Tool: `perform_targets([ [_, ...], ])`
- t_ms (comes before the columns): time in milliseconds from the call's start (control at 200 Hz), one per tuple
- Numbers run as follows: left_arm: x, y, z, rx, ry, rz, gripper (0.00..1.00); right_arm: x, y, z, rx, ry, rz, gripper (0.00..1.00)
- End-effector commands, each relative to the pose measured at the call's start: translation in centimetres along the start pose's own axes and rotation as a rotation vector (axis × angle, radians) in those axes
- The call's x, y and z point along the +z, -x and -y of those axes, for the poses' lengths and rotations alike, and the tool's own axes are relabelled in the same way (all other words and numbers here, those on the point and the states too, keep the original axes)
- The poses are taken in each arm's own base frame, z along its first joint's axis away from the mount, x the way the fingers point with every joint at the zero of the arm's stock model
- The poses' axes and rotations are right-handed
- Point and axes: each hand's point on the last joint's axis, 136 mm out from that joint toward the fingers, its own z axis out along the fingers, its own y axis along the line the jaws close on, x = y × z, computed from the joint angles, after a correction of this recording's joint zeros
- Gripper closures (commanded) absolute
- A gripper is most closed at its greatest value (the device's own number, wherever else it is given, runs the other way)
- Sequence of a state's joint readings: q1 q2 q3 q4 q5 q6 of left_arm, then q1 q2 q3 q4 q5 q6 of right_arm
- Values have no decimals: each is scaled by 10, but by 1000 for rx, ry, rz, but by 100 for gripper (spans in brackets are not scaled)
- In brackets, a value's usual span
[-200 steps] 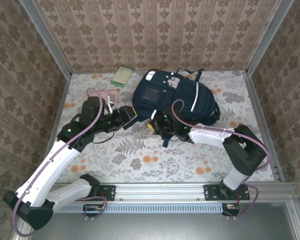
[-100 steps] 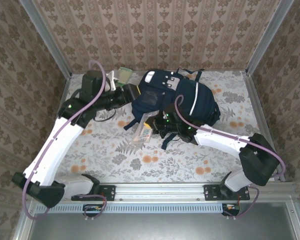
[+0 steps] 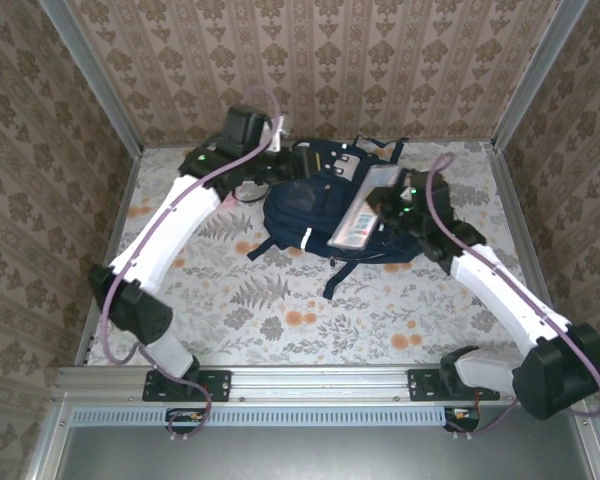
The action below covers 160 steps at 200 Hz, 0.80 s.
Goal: Pack the student bag
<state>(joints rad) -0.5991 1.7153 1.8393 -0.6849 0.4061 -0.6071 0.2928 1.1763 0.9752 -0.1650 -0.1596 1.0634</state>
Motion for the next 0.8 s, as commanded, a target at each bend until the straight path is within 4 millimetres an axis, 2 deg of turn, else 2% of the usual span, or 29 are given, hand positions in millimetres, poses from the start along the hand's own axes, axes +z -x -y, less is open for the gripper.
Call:
perform_targets([
  [0, 48, -6, 19, 99, -82, -74, 38, -35, 59, 43, -120, -196, 227, 100],
  [70, 85, -13, 22, 110, -96, -119, 38, -53, 86, 65, -51, -277, 321, 100],
  [190, 144, -26, 26, 117, -127, -185, 37, -89, 120, 87, -46, -422, 500, 100],
  [290, 180, -36, 29, 114, -148, -232, 38, -117, 138, 100, -41, -517, 614, 100],
  [370, 205, -41, 28, 112, -162, -237, 40, -132, 144, 111, -23, -584, 672, 100],
  [595, 255, -67, 30, 46, -244, -274, 49, -129, 141, 118, -10, -576, 669, 100],
  [795, 273, -84, 36, 45, -254, -296, 52, -122, 139, 118, -7, -547, 653, 100],
])
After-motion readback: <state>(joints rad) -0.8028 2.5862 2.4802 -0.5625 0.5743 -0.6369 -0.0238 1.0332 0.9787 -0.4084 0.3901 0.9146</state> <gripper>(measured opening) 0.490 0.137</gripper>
